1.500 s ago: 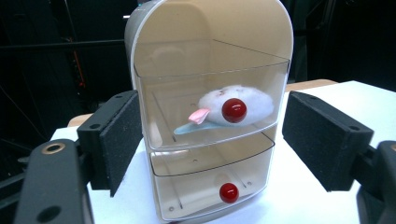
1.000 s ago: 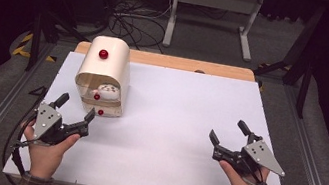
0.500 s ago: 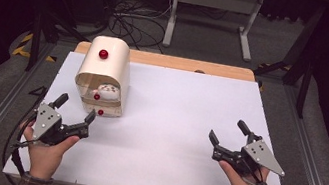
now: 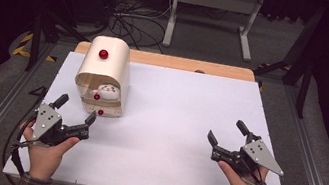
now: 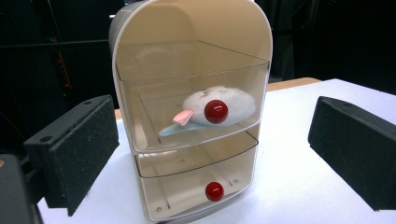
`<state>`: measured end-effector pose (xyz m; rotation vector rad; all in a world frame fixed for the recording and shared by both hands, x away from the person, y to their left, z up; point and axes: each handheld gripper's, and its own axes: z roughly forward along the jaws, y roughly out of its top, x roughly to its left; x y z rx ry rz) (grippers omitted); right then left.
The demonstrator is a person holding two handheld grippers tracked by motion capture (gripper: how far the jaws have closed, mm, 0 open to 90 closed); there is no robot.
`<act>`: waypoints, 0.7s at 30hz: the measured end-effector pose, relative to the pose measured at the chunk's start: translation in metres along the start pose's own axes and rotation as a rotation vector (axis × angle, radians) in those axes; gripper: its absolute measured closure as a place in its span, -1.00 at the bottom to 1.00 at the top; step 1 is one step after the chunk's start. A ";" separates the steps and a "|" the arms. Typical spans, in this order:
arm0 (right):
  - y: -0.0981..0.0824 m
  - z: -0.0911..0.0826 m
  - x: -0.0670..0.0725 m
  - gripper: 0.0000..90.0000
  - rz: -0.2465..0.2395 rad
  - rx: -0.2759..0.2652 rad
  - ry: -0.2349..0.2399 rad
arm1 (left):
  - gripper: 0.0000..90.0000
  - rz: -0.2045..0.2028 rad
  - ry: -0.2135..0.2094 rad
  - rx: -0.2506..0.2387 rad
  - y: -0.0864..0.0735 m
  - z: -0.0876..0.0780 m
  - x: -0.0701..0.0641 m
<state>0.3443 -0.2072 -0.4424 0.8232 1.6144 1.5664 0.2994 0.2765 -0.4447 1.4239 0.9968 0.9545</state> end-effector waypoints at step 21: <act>-0.001 0.000 0.001 -0.93 0.002 0.005 0.014 | -0.99 0.010 -0.028 -0.017 0.000 -0.002 -0.003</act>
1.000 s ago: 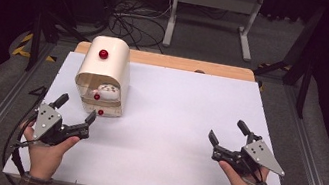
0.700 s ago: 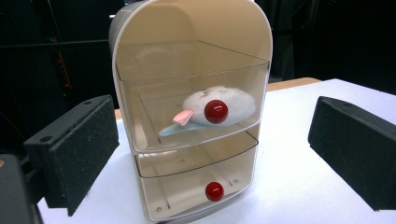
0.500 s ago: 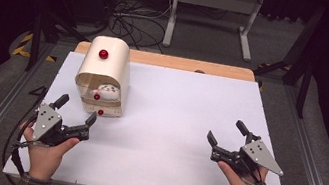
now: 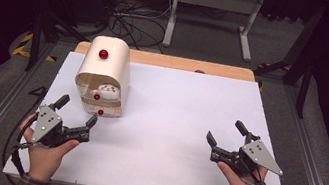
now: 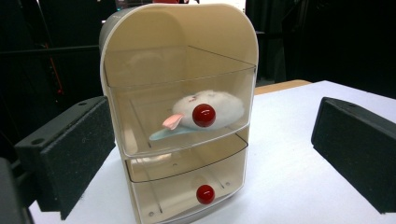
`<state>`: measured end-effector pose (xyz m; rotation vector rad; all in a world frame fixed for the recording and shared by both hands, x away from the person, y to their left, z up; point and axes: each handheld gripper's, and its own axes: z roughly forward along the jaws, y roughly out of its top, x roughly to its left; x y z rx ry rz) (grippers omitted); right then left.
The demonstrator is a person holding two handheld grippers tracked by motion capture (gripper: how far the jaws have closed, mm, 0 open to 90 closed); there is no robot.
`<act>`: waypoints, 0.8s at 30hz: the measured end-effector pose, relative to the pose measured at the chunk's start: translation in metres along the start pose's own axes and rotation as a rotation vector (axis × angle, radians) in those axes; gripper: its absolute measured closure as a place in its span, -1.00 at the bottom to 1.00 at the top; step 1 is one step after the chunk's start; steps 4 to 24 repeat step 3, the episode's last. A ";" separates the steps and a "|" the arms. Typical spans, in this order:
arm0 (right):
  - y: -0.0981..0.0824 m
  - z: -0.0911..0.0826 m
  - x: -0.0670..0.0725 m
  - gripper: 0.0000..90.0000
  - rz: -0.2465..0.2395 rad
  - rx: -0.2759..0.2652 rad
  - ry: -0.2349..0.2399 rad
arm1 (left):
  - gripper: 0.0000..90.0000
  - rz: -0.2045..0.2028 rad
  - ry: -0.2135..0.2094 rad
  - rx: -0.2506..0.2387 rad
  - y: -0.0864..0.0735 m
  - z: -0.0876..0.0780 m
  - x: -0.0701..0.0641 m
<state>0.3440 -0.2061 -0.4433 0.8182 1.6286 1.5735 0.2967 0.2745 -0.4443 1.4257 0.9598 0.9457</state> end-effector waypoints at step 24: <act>0.000 0.000 0.000 -0.93 0.001 -0.002 0.000 | -0.99 0.002 0.002 0.000 0.000 0.000 0.000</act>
